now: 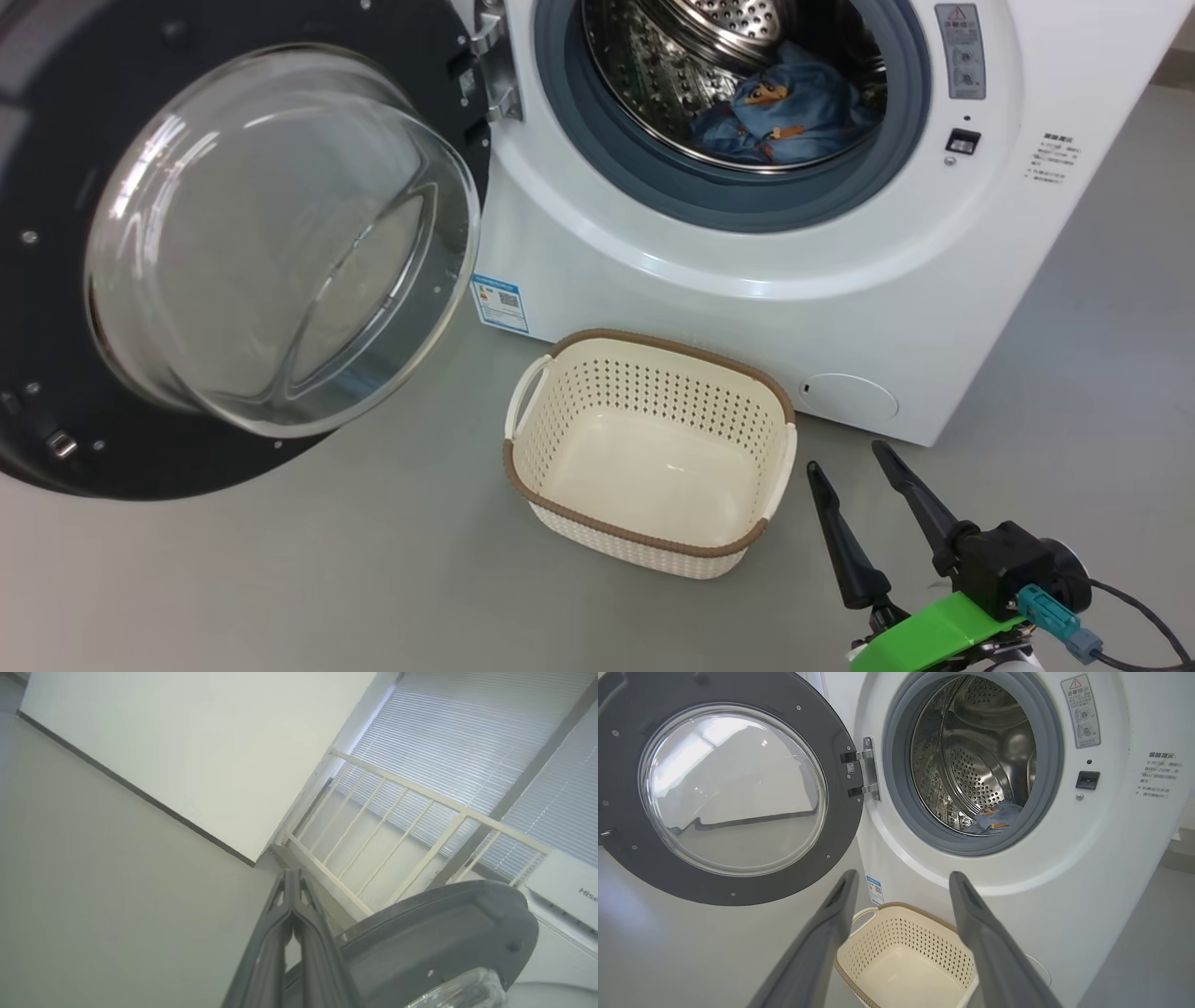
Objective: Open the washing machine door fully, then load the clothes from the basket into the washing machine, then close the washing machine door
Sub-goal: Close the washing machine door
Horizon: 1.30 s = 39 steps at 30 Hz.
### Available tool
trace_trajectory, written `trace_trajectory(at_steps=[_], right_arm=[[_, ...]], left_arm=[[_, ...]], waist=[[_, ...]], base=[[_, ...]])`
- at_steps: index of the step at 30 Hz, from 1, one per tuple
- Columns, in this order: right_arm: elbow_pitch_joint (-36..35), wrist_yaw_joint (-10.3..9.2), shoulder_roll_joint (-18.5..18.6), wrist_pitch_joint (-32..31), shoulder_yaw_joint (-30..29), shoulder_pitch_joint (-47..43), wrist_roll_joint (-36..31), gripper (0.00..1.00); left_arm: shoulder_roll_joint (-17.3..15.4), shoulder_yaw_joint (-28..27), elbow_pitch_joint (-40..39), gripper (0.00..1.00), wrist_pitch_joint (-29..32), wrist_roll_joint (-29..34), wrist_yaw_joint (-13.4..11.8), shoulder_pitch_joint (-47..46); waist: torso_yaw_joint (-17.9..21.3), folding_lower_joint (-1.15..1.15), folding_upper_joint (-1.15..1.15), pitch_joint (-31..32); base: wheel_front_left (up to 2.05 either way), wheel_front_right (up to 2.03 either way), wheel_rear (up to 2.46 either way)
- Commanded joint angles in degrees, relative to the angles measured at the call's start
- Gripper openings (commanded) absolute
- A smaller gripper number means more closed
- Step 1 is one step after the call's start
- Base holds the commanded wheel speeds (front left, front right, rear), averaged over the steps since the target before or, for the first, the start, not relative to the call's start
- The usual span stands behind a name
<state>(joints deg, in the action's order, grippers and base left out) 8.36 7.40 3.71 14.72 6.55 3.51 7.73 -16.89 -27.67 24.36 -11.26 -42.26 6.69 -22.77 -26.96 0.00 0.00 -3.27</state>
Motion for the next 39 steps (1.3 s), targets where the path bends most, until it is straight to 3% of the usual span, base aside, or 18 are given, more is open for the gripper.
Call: trace_trajectory(at_steps=[1,2,4,11,16,31,39], right_arm=[[-1.5,0.09,0.2,0.3,1.5,1.2,0.6,1.00],[-1.5,0.09,0.2,0.3,1.5,1.2,0.6,1.00],[-1.4,0.09,0.6,0.3,1.7,1.6,0.8,1.00],[-1.4,0.09,2.0,0.3,2.1,2.8,1.6,1.00],[-1.7,0.09,3.0,0.3,2.5,3.8,1.8,1.00],[-2.1,0.09,4.6,0.3,2.7,5.0,2.4,1.00],[-1.9,0.09,4.6,0.3,2.4,4.7,2.5,1.00]], left_arm=[[-3.4,-4.1,2.6,0.00,2.1,-6.8,0.5,-5.4],[-3.4,-4.1,2.6,0.00,2.1,-6.8,0.5,-5.4],[-3.3,-7.7,6.0,0.00,4.6,-14.3,0.6,-8.6],[-6.9,-11.9,13.2,0.00,13.3,-26.4,0.8,-12.5],[-9.4,-12.3,16.5,0.00,16.1,-28.6,0.8,-12.6],[-13.1,-13.1,20.6,0.00,14.6,-31.6,0.8,-13.8],[-12.8,-12.0,21.1,0.00,18.4,-34.2,0.8,-13.5]], waist=[[1.4,0.00,0.00,-0.9],[1.4,0.00,0.00,-0.9],[2.4,0.00,0.00,-1.6],[5.2,0.00,0.00,-3.2],[7.2,0.00,0.00,-4.9],[10.4,0.00,0.00,-8.1],[9.9,0.00,0.00,-8.0]], base=[[0.00,0.00,0.00],[0.00,0.00,0.00],[0.00,0.00,0.00],[0.00,0.00,0.00],[0.00,0.00,0.00],[0.00,0.00,0.00],[0.00,0.00,0.00]])
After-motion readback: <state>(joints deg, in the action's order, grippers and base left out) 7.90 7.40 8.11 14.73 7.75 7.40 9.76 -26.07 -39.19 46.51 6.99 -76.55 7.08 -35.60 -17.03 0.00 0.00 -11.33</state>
